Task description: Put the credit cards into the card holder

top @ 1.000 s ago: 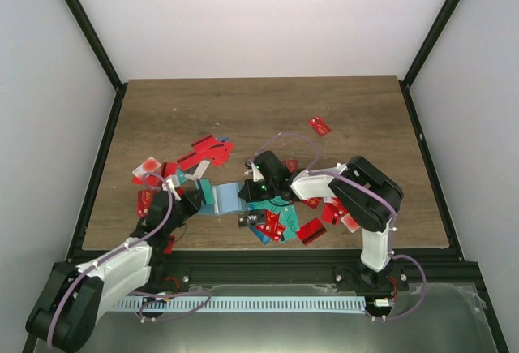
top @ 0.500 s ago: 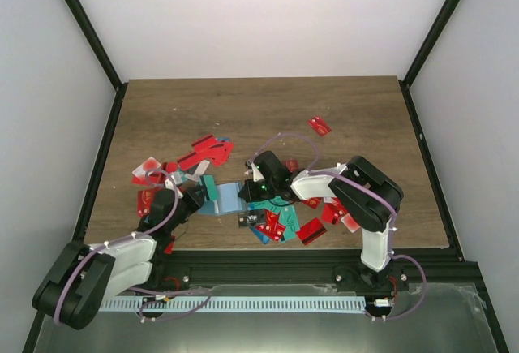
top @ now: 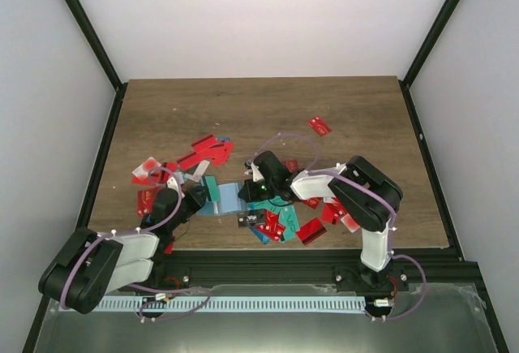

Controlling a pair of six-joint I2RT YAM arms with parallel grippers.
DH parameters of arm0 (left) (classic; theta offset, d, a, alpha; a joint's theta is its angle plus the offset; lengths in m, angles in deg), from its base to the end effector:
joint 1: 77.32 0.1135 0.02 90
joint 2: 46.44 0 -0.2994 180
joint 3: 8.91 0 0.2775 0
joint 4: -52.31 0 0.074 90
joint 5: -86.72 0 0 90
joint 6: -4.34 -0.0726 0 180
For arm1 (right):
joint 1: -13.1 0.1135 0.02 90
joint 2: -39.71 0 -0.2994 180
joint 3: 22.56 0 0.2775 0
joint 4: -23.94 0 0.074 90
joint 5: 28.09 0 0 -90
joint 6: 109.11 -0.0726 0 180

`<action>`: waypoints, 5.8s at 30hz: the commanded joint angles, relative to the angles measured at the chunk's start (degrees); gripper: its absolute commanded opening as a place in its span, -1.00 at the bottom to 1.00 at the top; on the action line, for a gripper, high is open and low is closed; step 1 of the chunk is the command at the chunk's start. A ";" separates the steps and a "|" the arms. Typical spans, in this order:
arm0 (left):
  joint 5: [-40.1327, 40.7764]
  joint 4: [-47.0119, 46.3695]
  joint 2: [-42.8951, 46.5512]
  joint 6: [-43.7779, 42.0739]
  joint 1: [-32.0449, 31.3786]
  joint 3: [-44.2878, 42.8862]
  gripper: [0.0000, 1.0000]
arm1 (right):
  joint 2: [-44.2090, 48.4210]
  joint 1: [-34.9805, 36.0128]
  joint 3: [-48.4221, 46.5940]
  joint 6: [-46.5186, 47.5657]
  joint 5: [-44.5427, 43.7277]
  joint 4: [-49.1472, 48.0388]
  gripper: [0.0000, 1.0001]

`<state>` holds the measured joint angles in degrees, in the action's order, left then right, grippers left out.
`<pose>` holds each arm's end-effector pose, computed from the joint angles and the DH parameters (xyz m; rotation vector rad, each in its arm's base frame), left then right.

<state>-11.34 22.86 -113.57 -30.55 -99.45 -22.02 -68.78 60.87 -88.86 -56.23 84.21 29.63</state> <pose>0.1808 -0.0845 0.1041 -0.5143 2.0783 -0.9752 0.2587 0.3260 0.1064 -0.4458 2.6176 1.0732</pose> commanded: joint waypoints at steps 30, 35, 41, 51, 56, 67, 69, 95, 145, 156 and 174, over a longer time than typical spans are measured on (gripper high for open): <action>3.97 -2.99 -2.05 0.79 -3.90 4.23 -0.92 | -3.22 0.37 1.35 -0.19 -1.13 5.47 -0.99; 4.04 -4.39 -3.10 1.67 -4.77 4.47 -0.92 | -3.06 0.40 1.44 -0.14 -1.14 5.57 -0.99; 4.32 -7.43 -6.24 2.39 -5.76 4.56 -0.92 | -3.10 0.39 1.44 -0.22 -1.19 5.64 -0.99; 12.64 6.56 4.26 -0.20 -5.73 3.30 -0.92 | -2.64 0.38 1.79 0.03 -1.94 6.39 -0.99; 15.04 11.07 9.69 -1.85 -5.61 3.17 -0.92 | -2.72 0.40 1.80 0.03 -1.93 6.25 -0.99; 10.64 -5.12 -2.75 -1.08 -5.63 3.49 -0.92 | -3.02 0.40 1.45 -0.02 -1.66 6.16 -0.99; 9.86 -7.63 -5.23 -0.63 -5.63 3.42 -0.92 | -2.85 0.40 1.51 0.02 -1.81 6.35 -0.99; 11.19 1.90 2.29 -1.41 -5.59 1.74 -0.92 | -3.07 0.40 1.37 0.23 -1.62 6.16 -0.99; 6.71 -14.96 -12.19 -0.56 -5.66 1.30 -0.92 | -2.72 0.40 2.58 0.11 -2.30 6.04 -0.99; 5.91 -21.17 -18.08 0.93 -6.07 2.94 -0.92 | -2.74 0.40 2.67 0.03 -2.50 5.99 -0.99; 3.58 -25.46 -22.10 4.16 -6.61 7.02 -0.92 | -3.28 0.38 2.15 -0.49 -3.76 7.14 -0.99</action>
<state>-5.61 -3.92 -137.16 -26.26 -105.50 -21.80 -68.78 60.87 -88.47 -56.27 83.80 29.07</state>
